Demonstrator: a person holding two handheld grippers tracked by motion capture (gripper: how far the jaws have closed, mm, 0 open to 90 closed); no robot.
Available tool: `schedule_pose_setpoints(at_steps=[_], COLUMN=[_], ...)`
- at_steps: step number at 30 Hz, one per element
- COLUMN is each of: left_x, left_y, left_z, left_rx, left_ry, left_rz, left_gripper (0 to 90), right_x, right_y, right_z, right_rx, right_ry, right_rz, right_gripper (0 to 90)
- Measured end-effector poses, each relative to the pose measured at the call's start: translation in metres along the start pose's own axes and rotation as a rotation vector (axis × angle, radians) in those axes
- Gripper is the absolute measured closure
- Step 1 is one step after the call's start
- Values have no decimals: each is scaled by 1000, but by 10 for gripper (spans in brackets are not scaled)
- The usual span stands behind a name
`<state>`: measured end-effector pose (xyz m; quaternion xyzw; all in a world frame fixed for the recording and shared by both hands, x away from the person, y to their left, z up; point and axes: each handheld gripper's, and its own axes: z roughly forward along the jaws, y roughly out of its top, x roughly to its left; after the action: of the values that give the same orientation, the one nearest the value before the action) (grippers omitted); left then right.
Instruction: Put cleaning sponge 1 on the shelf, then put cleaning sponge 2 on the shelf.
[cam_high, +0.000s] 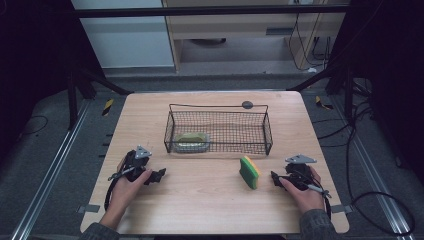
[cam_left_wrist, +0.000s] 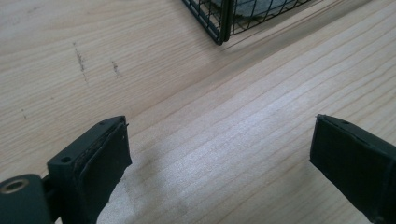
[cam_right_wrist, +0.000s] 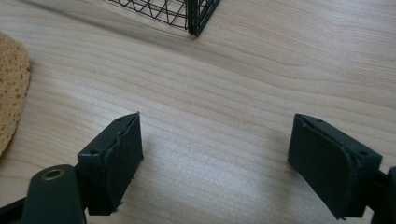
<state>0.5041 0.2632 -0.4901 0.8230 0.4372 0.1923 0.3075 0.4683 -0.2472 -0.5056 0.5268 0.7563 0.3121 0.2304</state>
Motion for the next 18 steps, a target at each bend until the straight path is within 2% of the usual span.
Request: schedule_pose_setpoints(at_steps=[3,4,5,6,9,10,12,16,17,18], left_x=[1,0,0,0,0,1,3,3,3,3], left_y=[-1,-2,-3,-4,-5,-5,-7,-10,-10,-11], left_z=[3,6,7,9,10,10,11,12,12,13], left_rx=[20,31,40,35,38,35,20,-16,-16,-32], left_ry=[-3,2,5,-8,-8,-9,-13,-16,-16,-17], left_rz=[7,9,6,-13,-15,-17,-17,-24,-24,-24], left_gripper=[42,43,43,35,16,5,0,0,0,0], right_x=[2,2,2,4,8,13,16,31,31,38], right_y=[-1,-1,-1,-1,1,1,1,-1,-1,1], right_z=[-2,-5,-5,-10,-15,-21,-24,-36,-36,-42], right_rx=[-7,-6,-6,-3,14,35,45,114,114,130], right_ry=[2,17,17,31,32,35,42,82,82,88], right_rz=[1,8,8,10,-8,-35,-43,-73,-73,-87], right_gripper=[173,146,146,132,124,121,120,122,122,125])
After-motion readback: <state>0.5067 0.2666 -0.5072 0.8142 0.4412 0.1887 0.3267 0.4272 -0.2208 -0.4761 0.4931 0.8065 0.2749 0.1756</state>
